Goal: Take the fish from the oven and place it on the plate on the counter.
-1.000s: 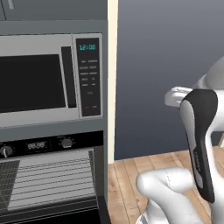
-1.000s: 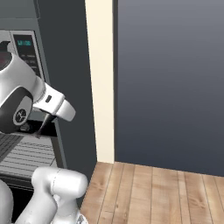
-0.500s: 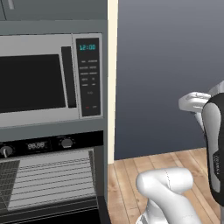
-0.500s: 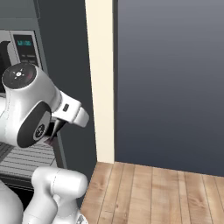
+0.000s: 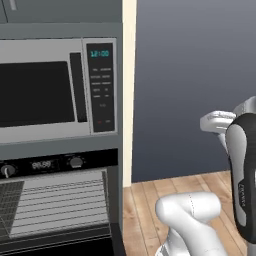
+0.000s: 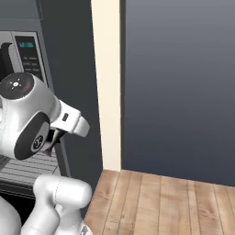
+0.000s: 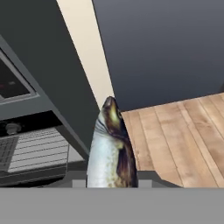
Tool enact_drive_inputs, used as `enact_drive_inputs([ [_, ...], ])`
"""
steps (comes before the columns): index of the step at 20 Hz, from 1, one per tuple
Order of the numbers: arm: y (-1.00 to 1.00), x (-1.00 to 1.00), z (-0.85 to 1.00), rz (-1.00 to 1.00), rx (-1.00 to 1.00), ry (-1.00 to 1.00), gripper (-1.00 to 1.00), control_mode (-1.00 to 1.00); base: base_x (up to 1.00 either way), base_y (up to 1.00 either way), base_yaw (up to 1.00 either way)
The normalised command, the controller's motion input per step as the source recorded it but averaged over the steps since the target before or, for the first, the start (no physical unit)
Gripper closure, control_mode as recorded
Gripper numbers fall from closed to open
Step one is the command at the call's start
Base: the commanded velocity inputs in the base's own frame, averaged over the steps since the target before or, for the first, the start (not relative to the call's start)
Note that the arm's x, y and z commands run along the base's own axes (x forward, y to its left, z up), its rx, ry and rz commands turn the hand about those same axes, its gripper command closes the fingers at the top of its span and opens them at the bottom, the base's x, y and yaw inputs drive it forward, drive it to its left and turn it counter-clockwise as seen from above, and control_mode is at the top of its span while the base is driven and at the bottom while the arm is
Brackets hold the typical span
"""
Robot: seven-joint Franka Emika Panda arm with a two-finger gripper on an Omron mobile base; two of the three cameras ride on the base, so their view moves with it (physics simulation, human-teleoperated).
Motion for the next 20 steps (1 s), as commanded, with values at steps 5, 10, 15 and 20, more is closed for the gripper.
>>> enact_drive_inputs([
  [5, 0.00, 0.00, 0.00, 0.00, 0.00, 0.00, 1.00, 1.00, -0.54, -0.74, 0.70],
  [10, 0.00, 0.00, 0.00, 0.00, 0.00, 0.00, 1.00, 1.00, -0.43, -0.67, 0.87],
  [15, 0.00, 0.00, 0.00, 0.00, 0.00, 0.00, 1.00, 1.00, -0.70, -0.45, 0.75],
  [20, 0.00, 0.00, 0.00, 0.00, 0.00, 0.00, 1.00, 1.00, -0.35, 0.08, 0.50],
])
